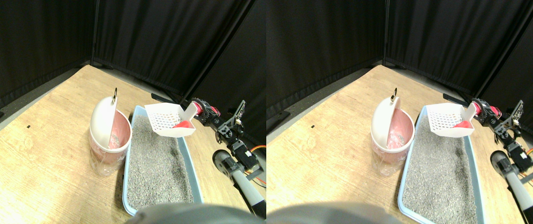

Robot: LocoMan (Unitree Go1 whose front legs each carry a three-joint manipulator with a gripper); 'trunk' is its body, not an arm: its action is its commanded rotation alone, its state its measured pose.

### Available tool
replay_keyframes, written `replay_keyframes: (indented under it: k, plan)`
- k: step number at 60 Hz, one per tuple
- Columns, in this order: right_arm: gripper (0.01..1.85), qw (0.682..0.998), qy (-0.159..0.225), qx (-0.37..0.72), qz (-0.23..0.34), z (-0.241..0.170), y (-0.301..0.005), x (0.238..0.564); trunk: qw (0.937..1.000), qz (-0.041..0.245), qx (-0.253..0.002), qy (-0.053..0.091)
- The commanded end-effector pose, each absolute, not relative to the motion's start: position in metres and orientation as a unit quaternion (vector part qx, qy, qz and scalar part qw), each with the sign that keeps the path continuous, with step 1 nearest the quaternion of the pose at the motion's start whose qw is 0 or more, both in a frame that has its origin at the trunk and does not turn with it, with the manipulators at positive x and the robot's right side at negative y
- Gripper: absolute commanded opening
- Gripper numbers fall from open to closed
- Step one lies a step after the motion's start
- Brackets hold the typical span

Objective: Scoop (unimanual)

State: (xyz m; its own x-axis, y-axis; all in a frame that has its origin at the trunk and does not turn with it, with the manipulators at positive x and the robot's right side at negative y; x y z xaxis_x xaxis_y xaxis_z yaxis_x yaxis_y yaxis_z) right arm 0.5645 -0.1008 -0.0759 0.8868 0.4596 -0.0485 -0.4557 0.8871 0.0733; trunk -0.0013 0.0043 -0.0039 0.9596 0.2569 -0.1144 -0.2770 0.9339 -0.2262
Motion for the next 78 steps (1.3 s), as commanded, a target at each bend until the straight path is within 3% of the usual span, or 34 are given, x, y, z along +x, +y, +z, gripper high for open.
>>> replay_keyframes:
  k: [1,40,78]
  plan:
    - [0.05,0.966,0.011,0.044,0.253,-0.070,-0.094,0.564,0.9806,0.151,-0.116,0.045]
    - [0.05,0.949,0.039,0.018,0.312,-0.081,-0.063,0.567,0.9738,0.181,-0.129,0.046]
    - [0.05,0.937,0.056,-0.066,0.339,-0.084,-0.040,0.562,0.9723,0.186,-0.136,0.040]
